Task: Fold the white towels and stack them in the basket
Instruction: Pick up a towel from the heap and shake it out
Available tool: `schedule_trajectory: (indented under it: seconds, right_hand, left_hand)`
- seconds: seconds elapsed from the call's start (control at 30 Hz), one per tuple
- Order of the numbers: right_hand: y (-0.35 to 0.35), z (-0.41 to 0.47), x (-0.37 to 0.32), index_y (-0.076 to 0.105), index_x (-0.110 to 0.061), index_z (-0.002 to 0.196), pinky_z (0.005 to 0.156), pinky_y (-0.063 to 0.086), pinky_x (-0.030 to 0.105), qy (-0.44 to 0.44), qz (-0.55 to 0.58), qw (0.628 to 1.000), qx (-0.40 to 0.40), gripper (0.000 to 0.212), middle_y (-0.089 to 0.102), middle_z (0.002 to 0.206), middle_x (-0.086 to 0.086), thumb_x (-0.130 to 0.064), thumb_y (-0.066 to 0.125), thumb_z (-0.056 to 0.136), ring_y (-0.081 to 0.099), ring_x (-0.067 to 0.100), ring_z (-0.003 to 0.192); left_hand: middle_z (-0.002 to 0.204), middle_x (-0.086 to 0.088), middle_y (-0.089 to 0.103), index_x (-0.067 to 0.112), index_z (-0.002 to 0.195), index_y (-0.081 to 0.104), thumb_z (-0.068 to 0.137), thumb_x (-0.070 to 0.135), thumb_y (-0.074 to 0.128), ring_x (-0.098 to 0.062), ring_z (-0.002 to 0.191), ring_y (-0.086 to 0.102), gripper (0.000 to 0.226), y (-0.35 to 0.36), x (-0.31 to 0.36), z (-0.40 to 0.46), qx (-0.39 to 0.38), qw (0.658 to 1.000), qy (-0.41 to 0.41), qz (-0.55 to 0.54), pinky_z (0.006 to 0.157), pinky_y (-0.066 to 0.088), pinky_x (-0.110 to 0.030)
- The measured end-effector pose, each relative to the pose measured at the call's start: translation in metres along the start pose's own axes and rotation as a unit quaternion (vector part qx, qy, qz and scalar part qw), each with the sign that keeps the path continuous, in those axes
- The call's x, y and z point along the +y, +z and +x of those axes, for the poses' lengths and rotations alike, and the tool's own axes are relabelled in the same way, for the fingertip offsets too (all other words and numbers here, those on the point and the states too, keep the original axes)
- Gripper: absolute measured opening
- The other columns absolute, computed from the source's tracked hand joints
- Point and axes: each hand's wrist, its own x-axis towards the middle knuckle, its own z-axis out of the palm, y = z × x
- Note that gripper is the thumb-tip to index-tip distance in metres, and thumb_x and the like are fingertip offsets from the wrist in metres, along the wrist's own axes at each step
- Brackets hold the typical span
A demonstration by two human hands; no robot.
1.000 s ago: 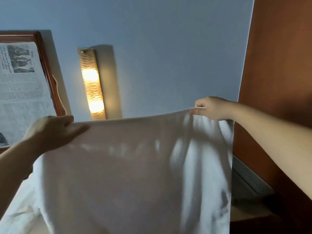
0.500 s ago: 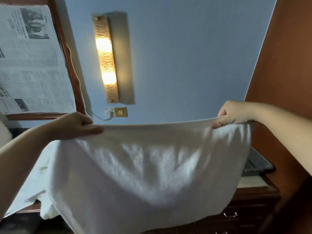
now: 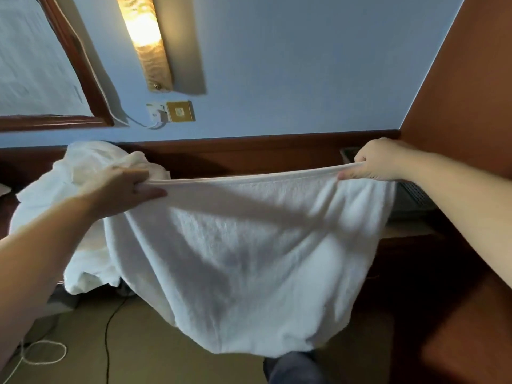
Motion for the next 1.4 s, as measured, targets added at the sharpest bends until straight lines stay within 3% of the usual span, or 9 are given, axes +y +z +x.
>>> schedule_trajectory:
  seconds: [0.07, 0.23, 0.47, 0.6, 0.73, 0.87, 1.0, 1.17, 1.4]
  right_hand:
    - [0.011, 0.024, 0.004, 0.048, -0.017, 0.059, 0.059, 0.034, 0.036, 0.005, -0.018, 1.000, -0.013, 0.079, 0.052, 0.060, 0.002, -0.094, 0.050, 0.075, 0.052, 0.023, 0.060]
    - [0.040, 0.106, 0.029, 0.060, -0.012, 0.070, 0.064, 0.046, 0.035, 0.007, -0.051, 0.998, -0.025, 0.086, 0.065, 0.072, 0.004, -0.097, 0.042, 0.077, 0.062, 0.023, 0.069]
    - [0.073, 0.234, 0.081, 0.052, -0.014, 0.082, 0.057, 0.031, 0.035, 0.001, 0.008, 0.999, -0.044, 0.052, 0.058, 0.077, 0.010, -0.063, 0.061, 0.095, 0.052, 0.025, 0.062]
    - [0.095, 0.302, 0.108, 0.061, -0.020, 0.096, 0.062, 0.043, 0.036, 0.009, -0.002, 0.998, -0.060, 0.030, 0.062, 0.091, 0.004, -0.049, 0.059, 0.102, 0.058, 0.022, 0.079]
    - [0.132, 0.357, 0.125, 0.061, -0.018, 0.113, 0.078, 0.050, 0.041, 0.036, -0.024, 0.997, -0.062, 0.024, 0.055, 0.111, 0.006, -0.039, 0.052, 0.107, 0.057, 0.027, 0.094]
    - [0.176, 0.398, 0.133, 0.063, -0.013, 0.121, 0.093, 0.049, 0.047, 0.087, -0.002, 0.994, -0.073, 0.031, 0.056, 0.122, 0.014, -0.037, 0.049, 0.108, 0.059, 0.035, 0.107]
    - [0.210, 0.428, 0.140, 0.064, -0.003, 0.123, 0.079, 0.051, 0.042, 0.149, 0.063, 0.984, -0.080, 0.042, 0.064, 0.112, 0.017, -0.040, 0.052, 0.106, 0.061, 0.037, 0.097]
    - [0.257, 0.451, 0.145, 0.058, 0.001, 0.139, 0.087, 0.049, 0.040, 0.256, 0.198, 0.944, -0.058, 0.057, 0.064, 0.131, 0.022, -0.039, 0.065, 0.100, 0.062, 0.042, 0.115]
    - [0.313, 0.470, 0.145, 0.061, -0.001, 0.126, 0.088, 0.049, 0.043, 0.330, 0.295, 0.897, -0.026, 0.038, 0.062, 0.112, 0.015, -0.026, 0.070, 0.099, 0.061, 0.033, 0.105]
  left_hand:
    - [0.061, 0.018, 0.030, 0.031, 0.060, 0.030, 0.091, 0.071, 0.058, -0.010, 0.053, 0.031, 0.058, 0.025, -0.020, 0.018, -0.020, 0.999, 0.042, -0.007, 0.054, 0.035, -0.033]
    - [0.061, 0.005, 0.036, 0.030, 0.066, 0.032, 0.094, 0.047, 0.066, -0.023, 0.055, 0.040, 0.047, 0.083, -0.033, 0.078, 0.002, 0.998, 0.052, 0.047, 0.053, 0.042, -0.036]
    - [0.063, 0.003, 0.035, 0.023, 0.070, 0.037, 0.089, 0.022, 0.081, -0.030, 0.058, 0.049, 0.048, 0.156, -0.073, 0.183, -0.064, 0.997, -0.003, 0.041, 0.059, 0.045, -0.040]
    - [0.085, -0.010, 0.048, -0.003, 0.087, 0.064, 0.093, 0.005, 0.075, -0.046, 0.084, 0.060, 0.015, 0.191, -0.087, 0.234, -0.097, 0.993, -0.060, 0.030, 0.076, 0.046, -0.047]
    - [0.112, -0.028, 0.053, 0.000, 0.118, 0.059, 0.102, 0.012, 0.060, -0.052, 0.102, 0.057, 0.020, 0.237, -0.093, 0.260, -0.119, 0.981, -0.151, 0.017, 0.088, 0.046, -0.053]
    - [0.110, -0.023, 0.051, 0.018, 0.117, 0.049, 0.106, 0.025, 0.046, -0.051, 0.102, 0.054, 0.013, 0.279, -0.095, 0.261, -0.151, 0.961, -0.233, 0.017, 0.085, 0.048, -0.057]
    - [0.124, -0.025, 0.055, 0.011, 0.120, 0.051, 0.108, 0.031, 0.040, -0.049, 0.119, 0.047, 0.026, 0.313, -0.101, 0.273, -0.161, 0.940, -0.295, 0.059, 0.096, 0.041, -0.063]
    - [0.136, -0.024, 0.052, 0.012, 0.128, 0.052, 0.104, 0.052, 0.041, -0.044, 0.132, 0.039, 0.049, 0.351, -0.113, 0.293, -0.173, 0.913, -0.362, 0.078, 0.102, 0.036, -0.064]
    - [0.127, -0.024, 0.056, 0.022, 0.119, 0.050, 0.100, 0.065, 0.043, -0.047, 0.122, 0.045, 0.047, 0.408, -0.143, 0.310, -0.210, 0.906, -0.364, 0.047, 0.100, 0.039, -0.063]
